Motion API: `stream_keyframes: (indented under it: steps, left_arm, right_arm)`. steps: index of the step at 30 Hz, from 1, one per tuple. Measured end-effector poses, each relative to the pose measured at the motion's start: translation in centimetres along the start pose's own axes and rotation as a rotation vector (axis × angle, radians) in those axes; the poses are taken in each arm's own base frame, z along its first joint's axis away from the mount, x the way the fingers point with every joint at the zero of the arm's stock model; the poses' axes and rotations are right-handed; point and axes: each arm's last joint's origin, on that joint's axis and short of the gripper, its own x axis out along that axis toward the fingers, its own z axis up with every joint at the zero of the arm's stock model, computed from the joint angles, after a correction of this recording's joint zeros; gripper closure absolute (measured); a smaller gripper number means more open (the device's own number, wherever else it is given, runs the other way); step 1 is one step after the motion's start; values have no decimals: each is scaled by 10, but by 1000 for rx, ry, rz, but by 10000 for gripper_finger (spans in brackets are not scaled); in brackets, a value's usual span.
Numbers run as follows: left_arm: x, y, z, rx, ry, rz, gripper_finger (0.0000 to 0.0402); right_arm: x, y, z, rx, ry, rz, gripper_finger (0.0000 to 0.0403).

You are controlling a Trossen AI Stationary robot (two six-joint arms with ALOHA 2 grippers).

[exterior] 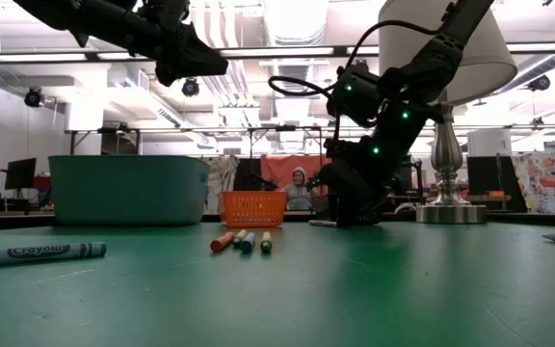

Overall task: Sort crayons
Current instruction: Put the white crayon into the blue bin

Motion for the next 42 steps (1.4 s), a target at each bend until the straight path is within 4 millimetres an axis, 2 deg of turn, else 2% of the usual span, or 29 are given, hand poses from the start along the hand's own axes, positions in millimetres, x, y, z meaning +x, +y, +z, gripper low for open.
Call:
stream_keyframes:
  steps: [7,15,25,31,37,42]
  left_arm:
    - [0,0,0,-9,0,0,310]
    - [0,-5,-3,-38,-1,-25,310]
    - [-1,-24,-1,-48,-26,-104,310]
    - [-2,-36,2,-38,-59,-158,310]
    - [-3,-45,1,-39,-56,-194,310]
    - [-5,-51,1,-62,-52,-222,310]
  right_arm:
    - [-9,-1,2,-3,9,34,394]
    - [-46,1,9,-36,-2,89,394]
    - [-90,15,14,-86,-104,182,394]
    - [-101,20,15,-98,-148,201,394]
    - [-102,20,15,-104,-155,201,394]
    - [-100,19,8,-100,-76,193,394]
